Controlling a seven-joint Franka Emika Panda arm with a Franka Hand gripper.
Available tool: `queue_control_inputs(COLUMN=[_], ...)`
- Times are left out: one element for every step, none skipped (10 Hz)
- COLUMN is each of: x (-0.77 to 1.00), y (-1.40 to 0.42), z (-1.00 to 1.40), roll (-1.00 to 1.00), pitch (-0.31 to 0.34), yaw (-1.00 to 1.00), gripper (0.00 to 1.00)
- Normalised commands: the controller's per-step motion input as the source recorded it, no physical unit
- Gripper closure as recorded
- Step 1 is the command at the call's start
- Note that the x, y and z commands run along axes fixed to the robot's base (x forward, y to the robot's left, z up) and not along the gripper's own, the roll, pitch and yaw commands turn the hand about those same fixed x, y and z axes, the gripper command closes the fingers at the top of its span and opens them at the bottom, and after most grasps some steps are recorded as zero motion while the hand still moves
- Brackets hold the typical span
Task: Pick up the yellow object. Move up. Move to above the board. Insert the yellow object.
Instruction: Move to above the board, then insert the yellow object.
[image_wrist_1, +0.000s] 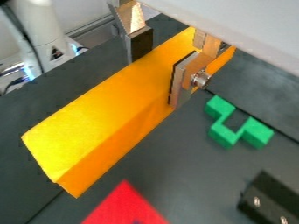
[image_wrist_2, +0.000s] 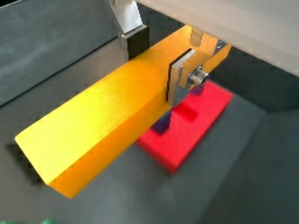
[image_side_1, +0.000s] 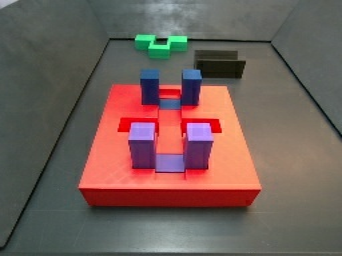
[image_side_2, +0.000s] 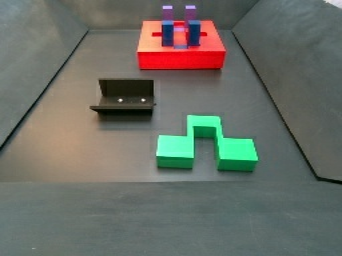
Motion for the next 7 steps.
queue_control_inputs(x=[0.88, 0.95, 0.97, 0.3, -0.03, -0.09, -0.04], y=[-1.4, -1.4, -1.4, -0.35, -0.03, -0.04, -0.04], z=[0.24, 0.24, 0.25, 0.07, -0.17, -0.19, -0.19], roll=[0.03, 0.03, 0.04, 0.11, 0.0, 0.01, 0.0], pitch=[0.162, 0.143, 0.135, 0.167, -0.003, -0.014, -0.016], yaw=[0.03, 0.01, 0.01, 0.01, 0.0, 0.0, 0.0], gripper=[1.0, 1.0, 1.0, 1.0, 1.0, 1.0, 1.0])
